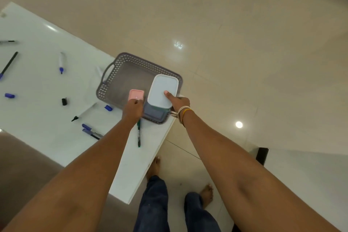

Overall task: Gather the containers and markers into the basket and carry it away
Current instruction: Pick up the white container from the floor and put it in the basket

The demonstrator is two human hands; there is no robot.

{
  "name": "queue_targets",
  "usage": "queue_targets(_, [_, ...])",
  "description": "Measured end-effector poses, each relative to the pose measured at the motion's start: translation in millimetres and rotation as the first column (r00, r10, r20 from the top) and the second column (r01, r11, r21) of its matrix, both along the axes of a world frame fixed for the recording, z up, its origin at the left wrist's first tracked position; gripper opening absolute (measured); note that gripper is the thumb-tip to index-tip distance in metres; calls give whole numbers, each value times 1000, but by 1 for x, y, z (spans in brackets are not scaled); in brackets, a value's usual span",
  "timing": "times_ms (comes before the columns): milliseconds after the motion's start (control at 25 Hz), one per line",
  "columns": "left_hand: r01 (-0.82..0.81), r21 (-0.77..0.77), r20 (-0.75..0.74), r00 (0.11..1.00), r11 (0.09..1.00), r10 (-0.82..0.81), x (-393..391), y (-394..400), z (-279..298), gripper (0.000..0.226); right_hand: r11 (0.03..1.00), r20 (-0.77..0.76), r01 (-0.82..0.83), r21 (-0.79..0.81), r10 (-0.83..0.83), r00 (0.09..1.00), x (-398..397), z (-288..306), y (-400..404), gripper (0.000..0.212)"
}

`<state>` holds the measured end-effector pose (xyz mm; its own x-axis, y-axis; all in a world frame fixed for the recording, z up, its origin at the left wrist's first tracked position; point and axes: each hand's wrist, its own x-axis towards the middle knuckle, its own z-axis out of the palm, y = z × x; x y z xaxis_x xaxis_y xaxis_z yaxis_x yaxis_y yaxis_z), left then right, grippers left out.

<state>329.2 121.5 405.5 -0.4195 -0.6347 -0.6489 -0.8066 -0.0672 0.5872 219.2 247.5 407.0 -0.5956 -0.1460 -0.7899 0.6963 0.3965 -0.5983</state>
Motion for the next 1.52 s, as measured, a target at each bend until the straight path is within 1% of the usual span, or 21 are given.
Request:
queue_targets(40, [-56,-21,32,998,998,57,11,-20,-8,26,1000,6,-7,2,7,1000,3,-6,-23,48])
queue_targets(120, [-177,-22,86,980,984,178,30,-58,-21,28,1000,12,-12,5,12,1000,8,-21,-68,57])
queue_targets(240, [-321,41,78,945,946,317,45,-104,-40,38,999,32,-44,17,43,999,18,-45,-133,58])
queue_targets(360, [-347,111,72,937,931,341,47,-131,-53,40,994,48,-94,49,92,995,34,-62,-179,64])
queue_targets(440, [-316,147,93,948,937,305,48,-144,-62,47,976,20,-170,139,169,985,43,-70,-199,71])
queue_targets(520, [-290,176,105,956,941,275,49,-154,-68,41,952,5,-229,201,233,972,49,-76,-213,68])
queue_targets(600, [-302,211,94,953,930,288,51,-161,-73,35,918,-5,-299,261,311,950,52,-78,-221,60])
queue_targets(680, [-320,240,70,947,917,312,52,-164,-74,33,821,-25,-433,372,475,879,51,-79,-222,48])
queue_targets(760, [-330,266,53,943,906,328,53,-164,-72,29,674,-68,-549,495,659,749,49,-76,-214,40])
queue_targets(800, [-333,279,49,942,901,333,53,-163,-71,26,628,-110,-553,547,709,697,48,-75,-209,39])
queue_targets(880, [-331,299,36,941,895,336,53,-161,-71,25,568,-206,-498,655,768,606,44,-73,-195,38])
queue_targets(920, [-333,304,28,940,892,341,51,-160,-72,28,512,-233,-481,711,818,526,39,-75,-188,38])
queue_targets(1000, [-340,317,21,936,885,352,49,-158,-74,37,336,-150,-566,753,925,350,29,-81,-174,44])
queue_targets(1040, [-342,324,19,934,882,356,48,-157,-75,42,280,-88,-636,719,944,317,25,-83,-169,47])
queue_targets(1080, [-345,334,17,933,877,361,48,-155,-75,45,263,-45,-688,676,947,318,22,-84,-165,47])
queue_targets(1120, [-354,344,14,928,870,372,47,-153,-75,47,252,-28,-699,669,949,315,23,-86,-162,44])
queue_targets(1200, [-374,361,16,918,854,395,44,-149,-74,49,192,-40,-630,753,968,247,29,-88,-157,34])
queue_targets(1280, [-375,363,33,920,853,390,41,-144,-72,49,137,-45,-556,820,983,176,35,-88,-154,32])
queue_targets(1360, [-353,316,91,935,881,342,37,-138,-67,52,148,-56,-552,820,982,179,33,-86,-146,38])
queue_targets(1440, [-287,188,168,952,939,257,33,-128,-58,55,200,-94,-541,817,972,216,25,-77,-135,39])
queue_targets(1520, [-208,65,211,959,976,191,30,-116,-46,58,240,-114,-541,806,960,256,13,-64,-121,37])
